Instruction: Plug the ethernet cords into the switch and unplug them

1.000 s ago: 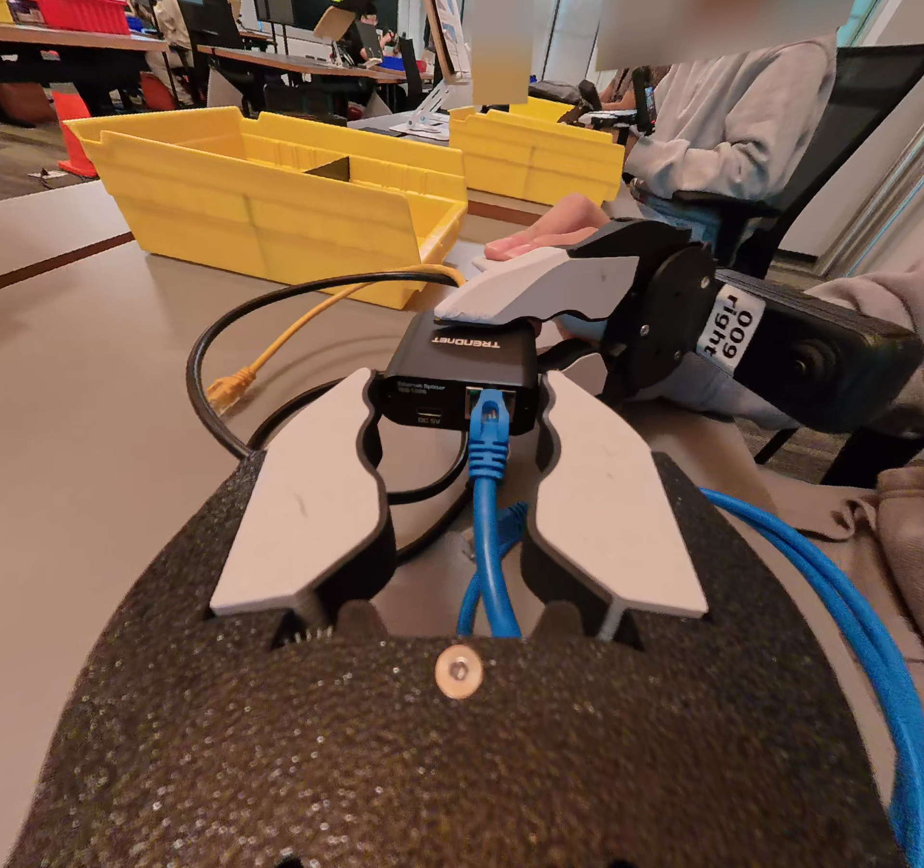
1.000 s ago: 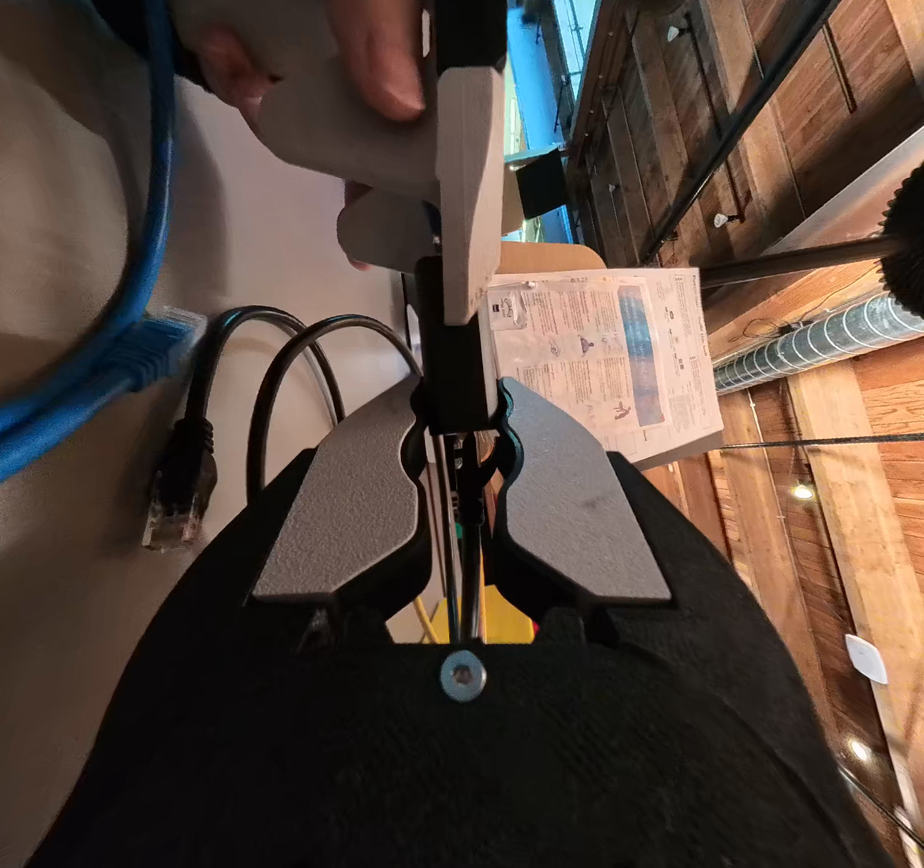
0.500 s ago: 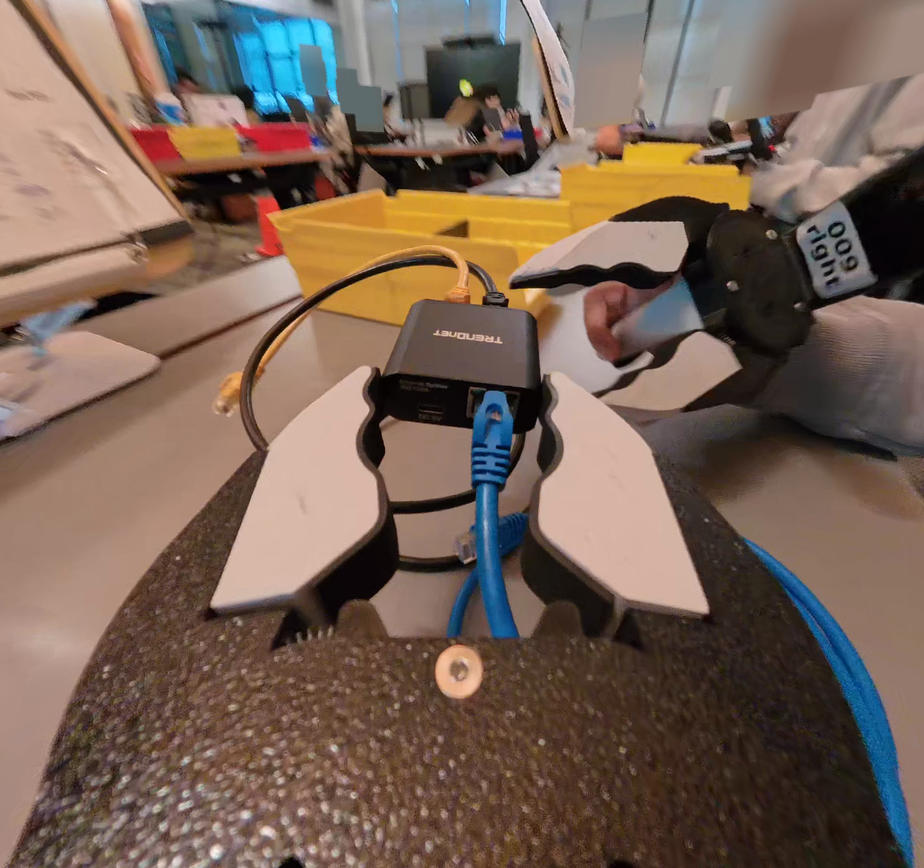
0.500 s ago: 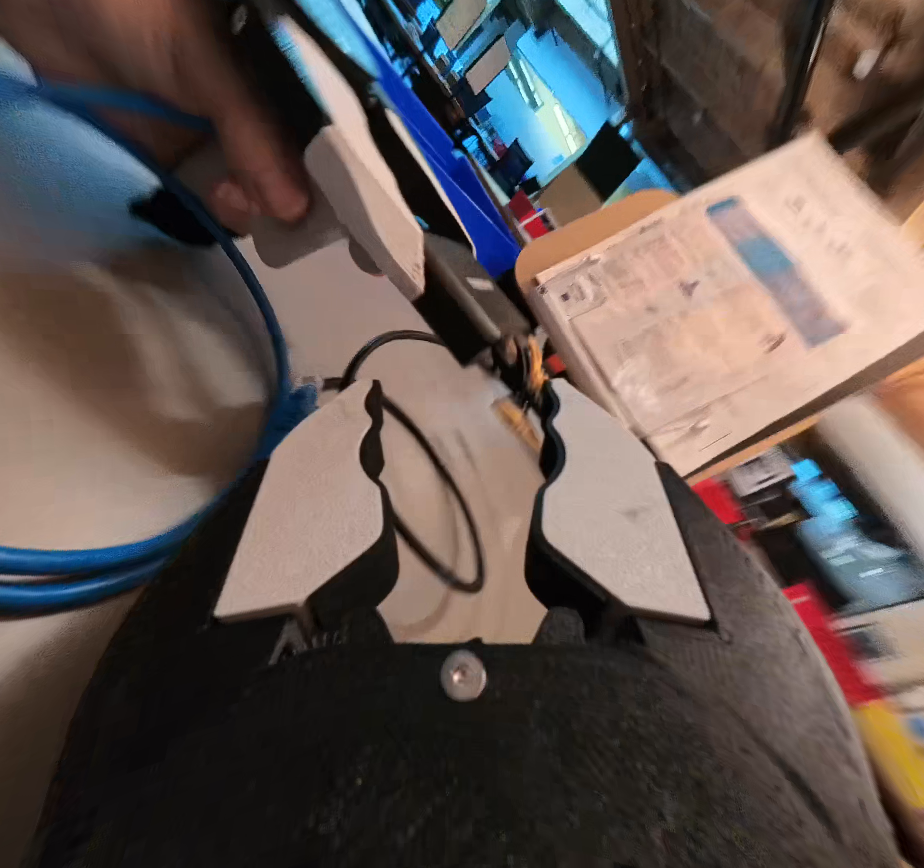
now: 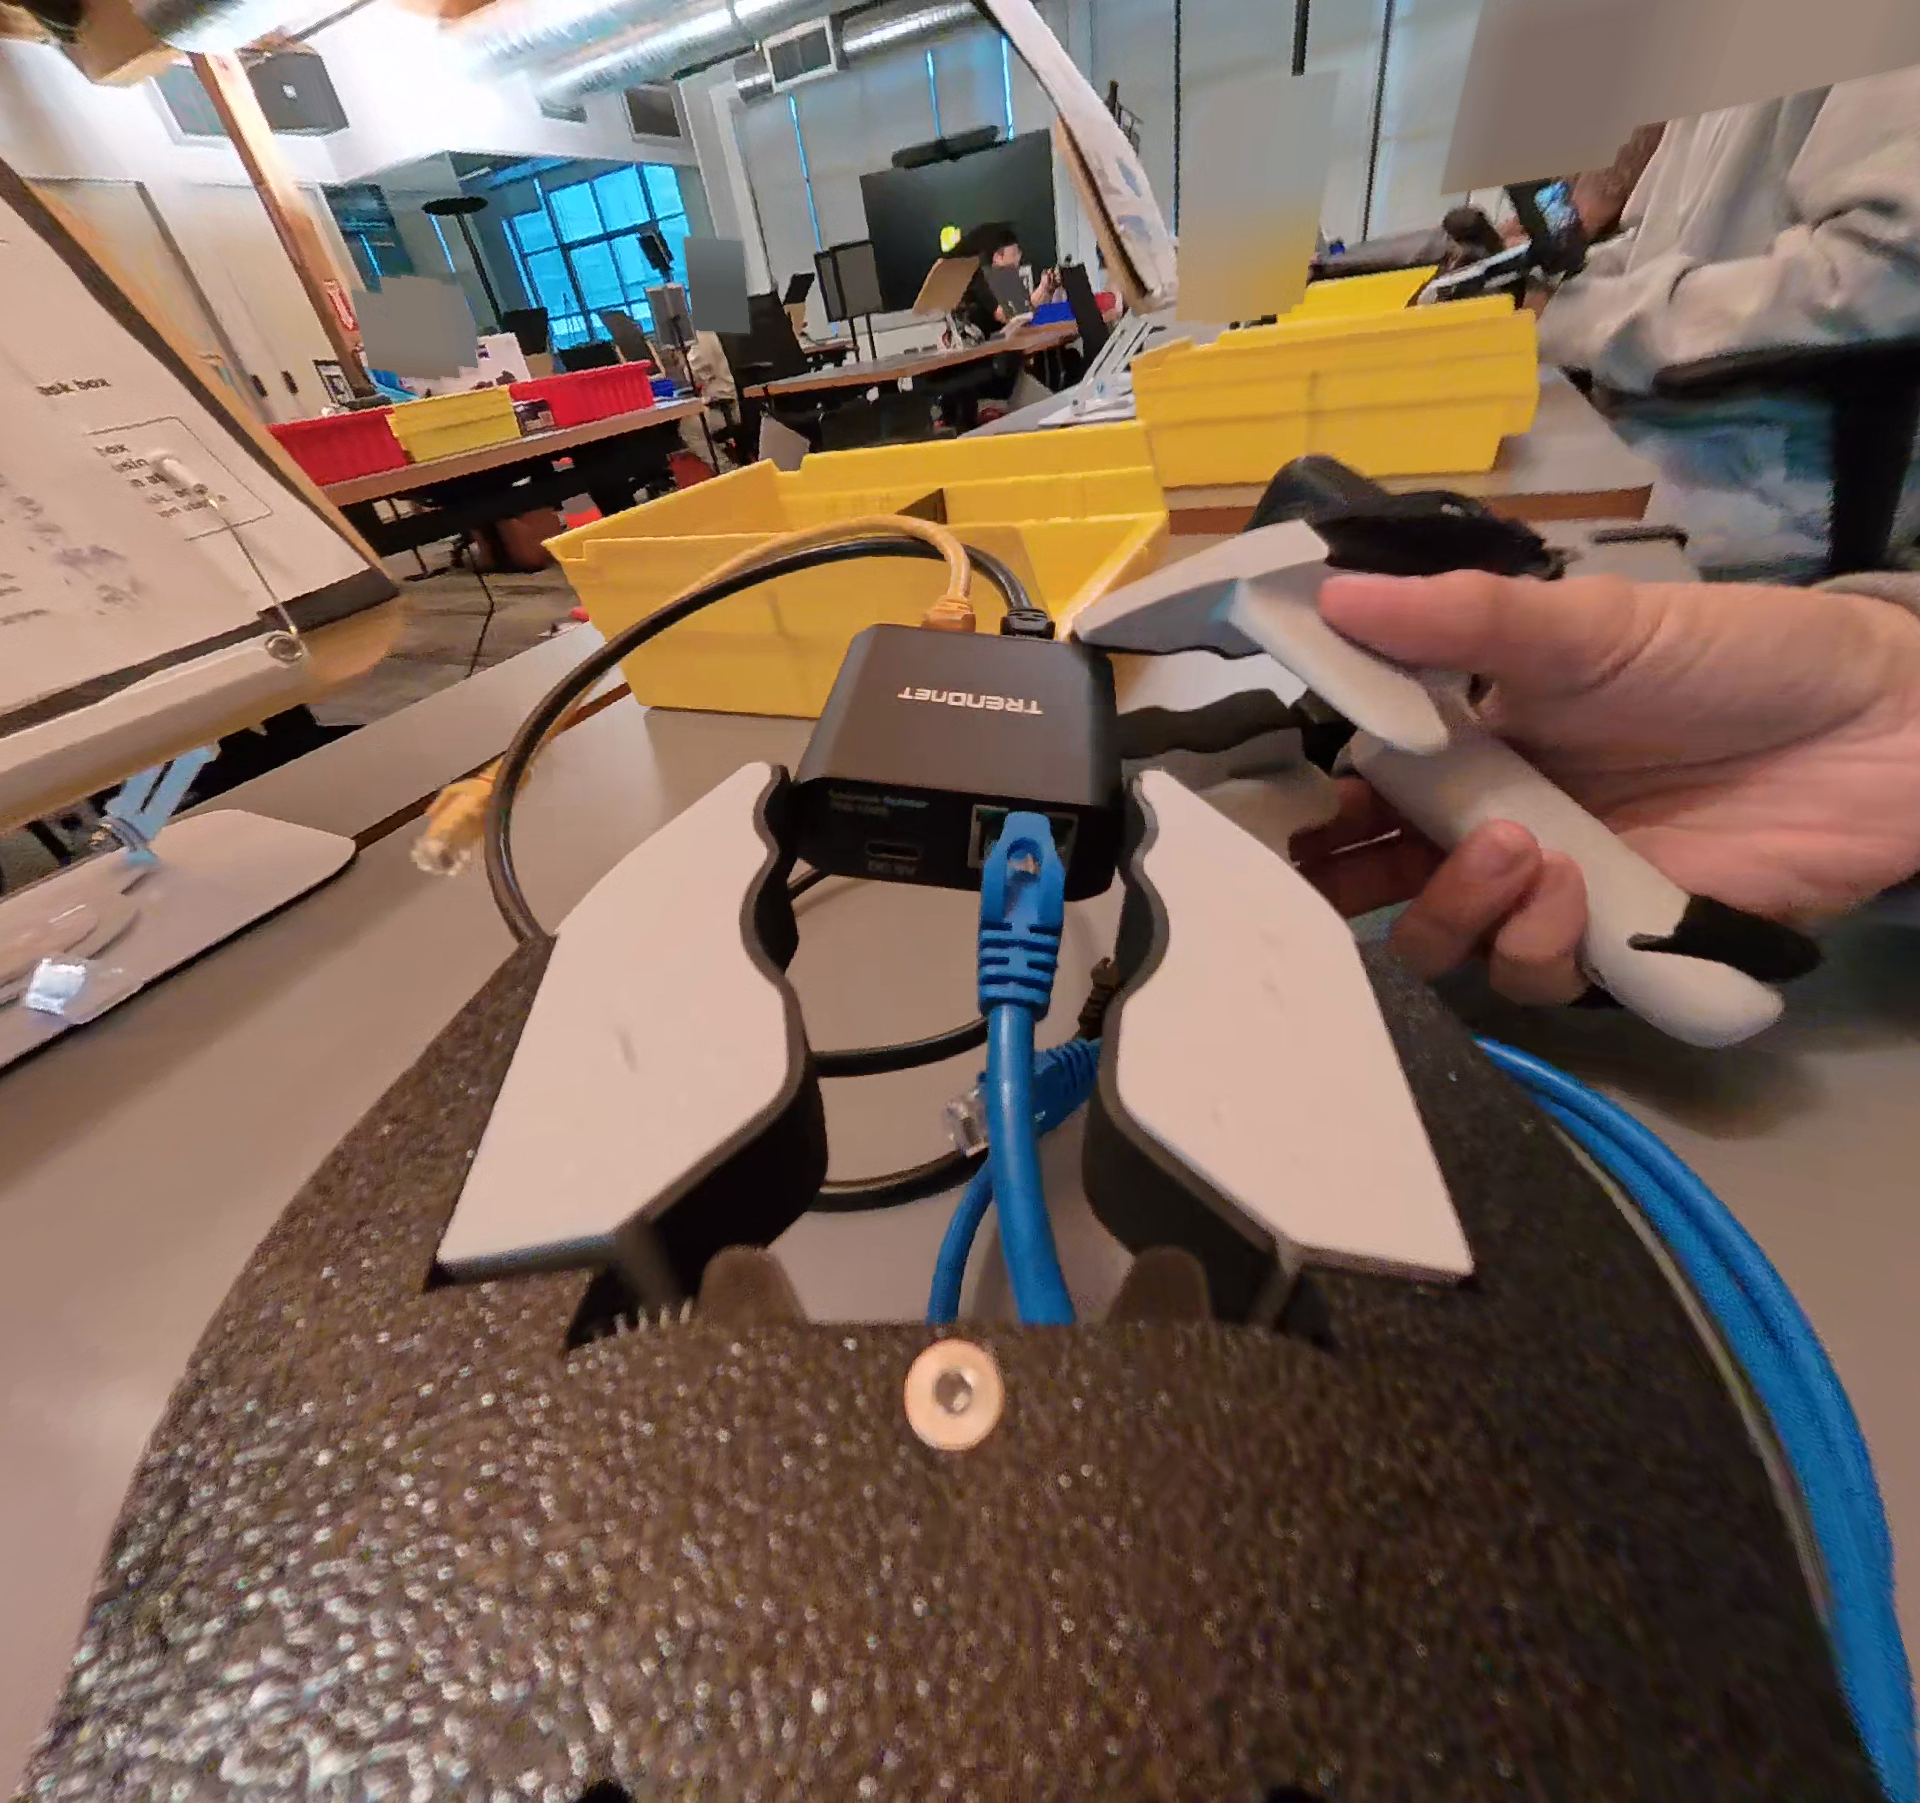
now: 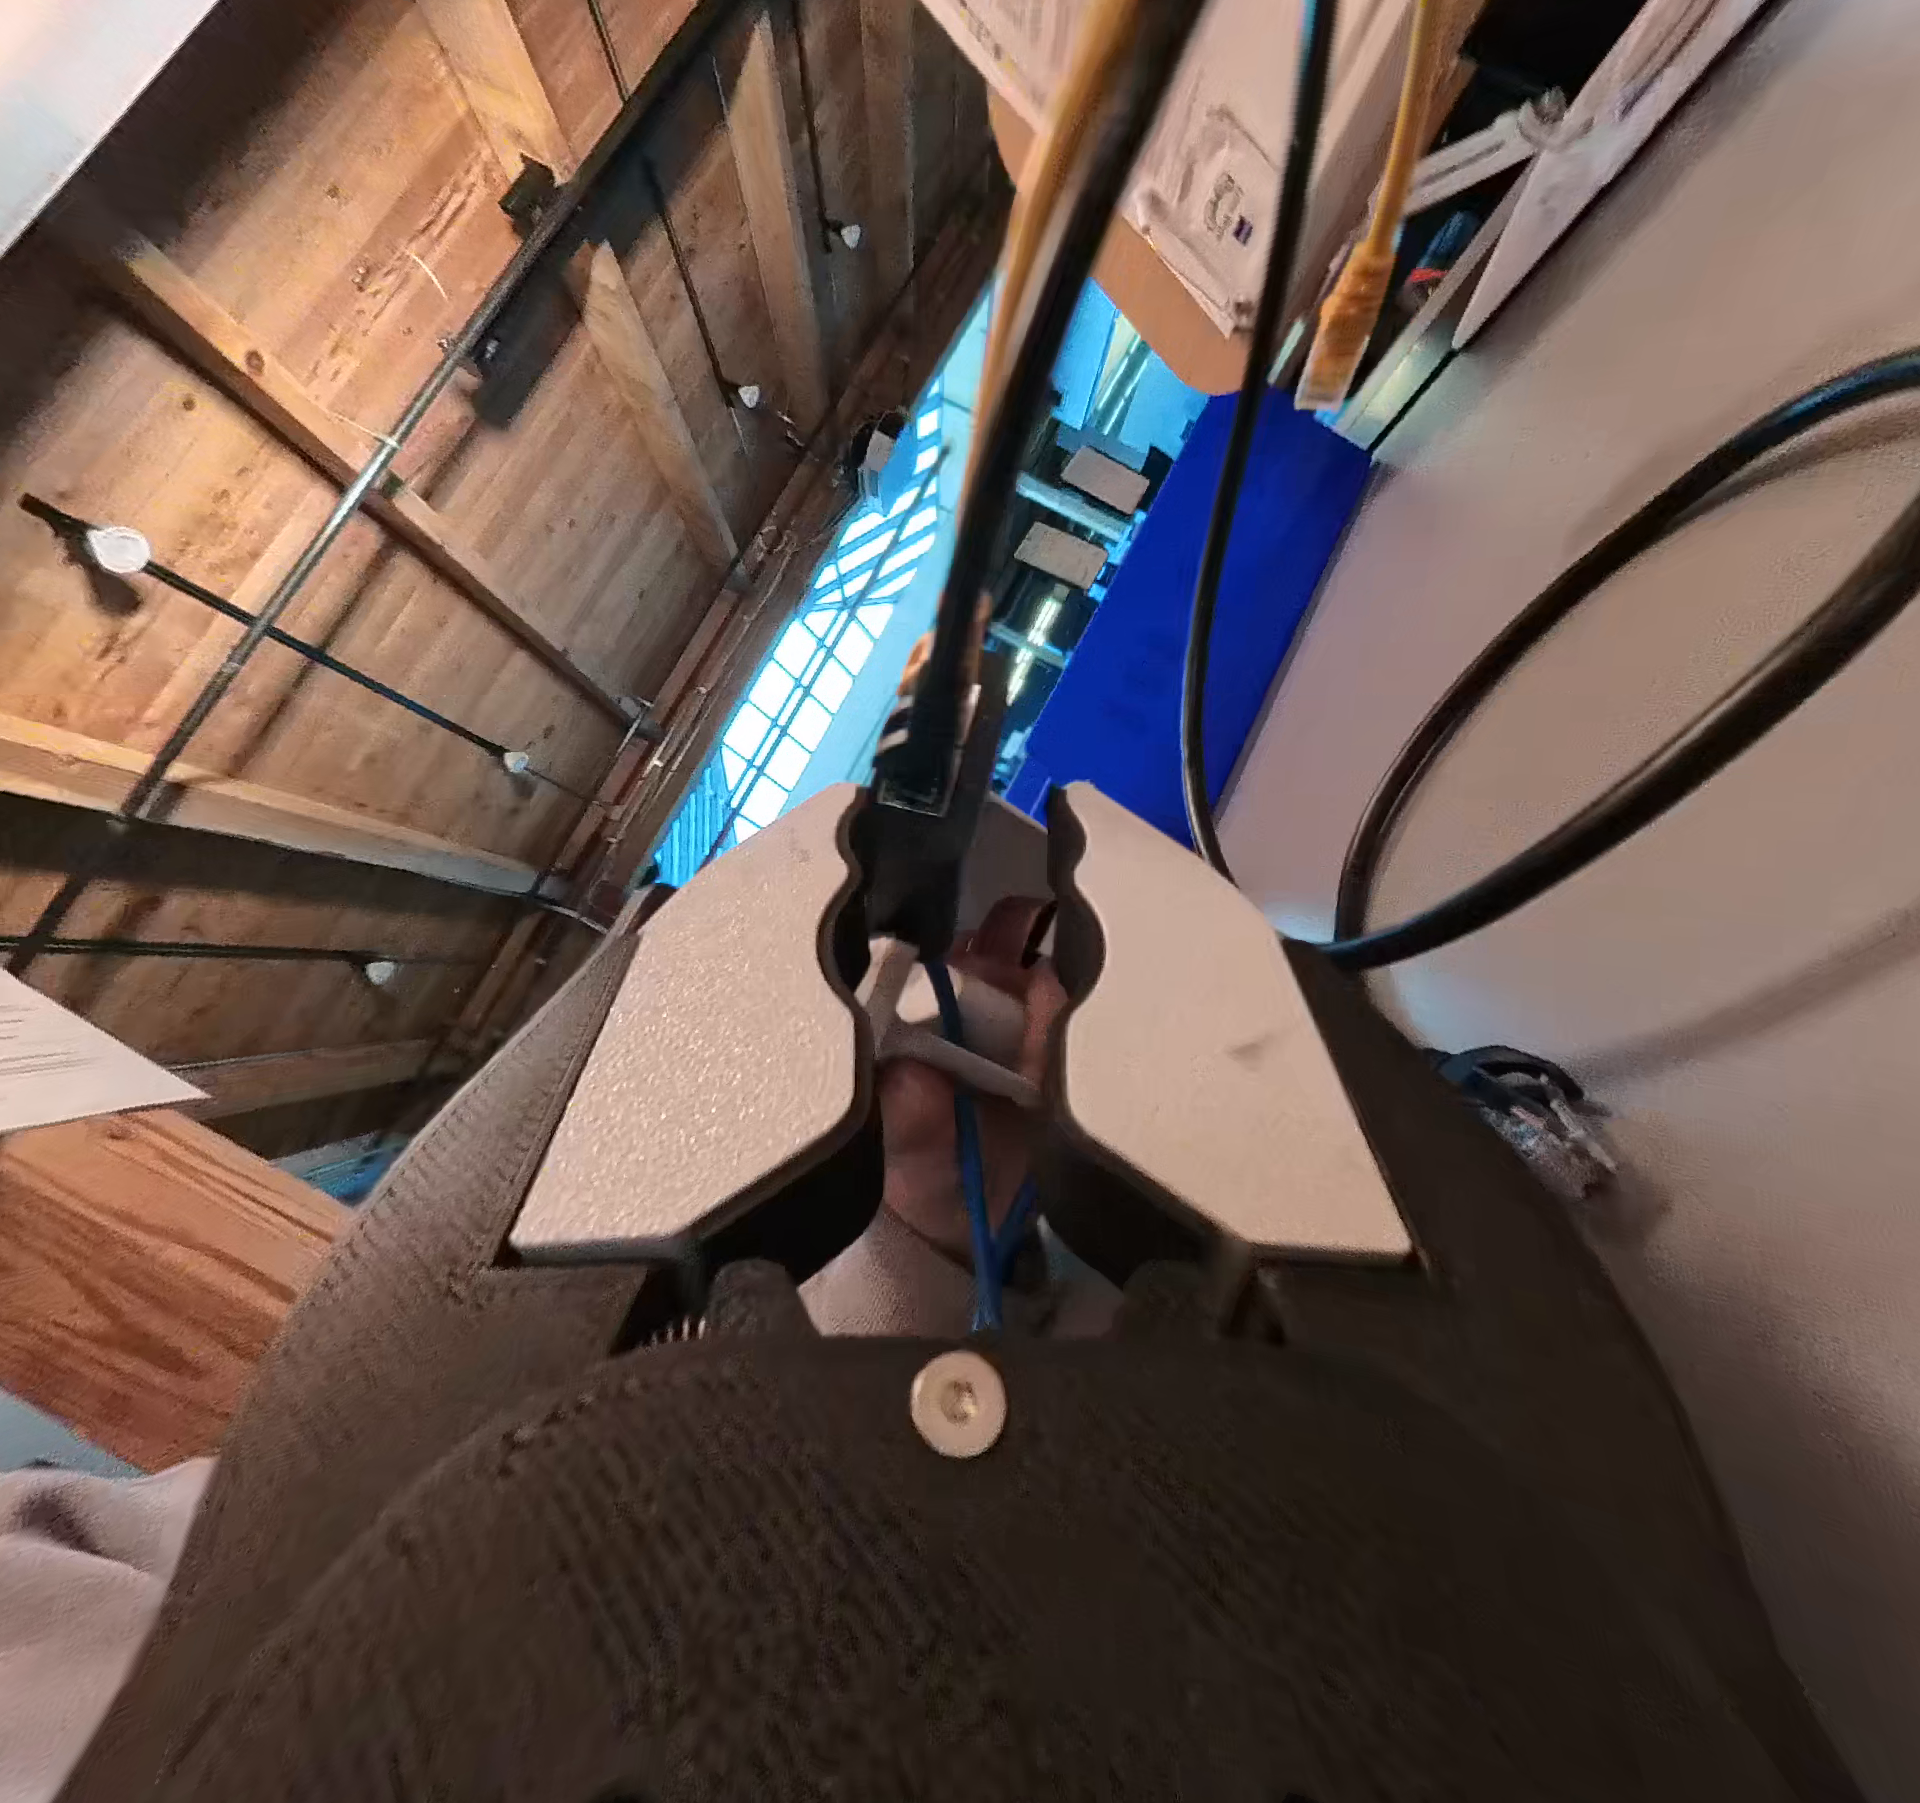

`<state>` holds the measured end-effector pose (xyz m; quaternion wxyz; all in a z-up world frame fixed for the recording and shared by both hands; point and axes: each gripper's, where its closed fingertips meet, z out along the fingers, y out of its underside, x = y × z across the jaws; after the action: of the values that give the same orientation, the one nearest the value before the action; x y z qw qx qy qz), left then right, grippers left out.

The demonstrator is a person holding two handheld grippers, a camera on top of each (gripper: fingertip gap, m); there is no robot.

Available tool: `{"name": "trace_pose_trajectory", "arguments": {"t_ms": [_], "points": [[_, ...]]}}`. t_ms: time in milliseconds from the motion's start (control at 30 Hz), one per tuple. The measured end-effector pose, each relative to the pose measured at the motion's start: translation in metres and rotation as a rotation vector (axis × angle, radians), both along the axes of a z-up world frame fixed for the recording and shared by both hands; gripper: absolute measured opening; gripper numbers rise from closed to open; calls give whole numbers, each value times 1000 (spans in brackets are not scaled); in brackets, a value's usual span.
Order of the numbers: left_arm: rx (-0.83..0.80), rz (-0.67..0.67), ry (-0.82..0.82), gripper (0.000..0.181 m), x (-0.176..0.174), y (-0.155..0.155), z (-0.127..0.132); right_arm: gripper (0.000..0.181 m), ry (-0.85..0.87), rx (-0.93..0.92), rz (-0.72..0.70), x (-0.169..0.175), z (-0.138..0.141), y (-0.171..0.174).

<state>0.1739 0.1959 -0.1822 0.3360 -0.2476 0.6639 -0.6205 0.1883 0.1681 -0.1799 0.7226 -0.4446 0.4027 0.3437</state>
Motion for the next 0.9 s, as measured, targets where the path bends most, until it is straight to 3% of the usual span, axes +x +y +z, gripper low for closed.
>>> {"name": "trace_pose_trajectory", "arguments": {"t_ms": [233, 900], "points": [[63, 39, -20, 59, -1, -4, -4, 13, -26, 1, -55, 1, 4, -3], [184, 140, -67, 59, 2, -15, -8, 15, 85, 34, -91, 8, 0, -7]]}}
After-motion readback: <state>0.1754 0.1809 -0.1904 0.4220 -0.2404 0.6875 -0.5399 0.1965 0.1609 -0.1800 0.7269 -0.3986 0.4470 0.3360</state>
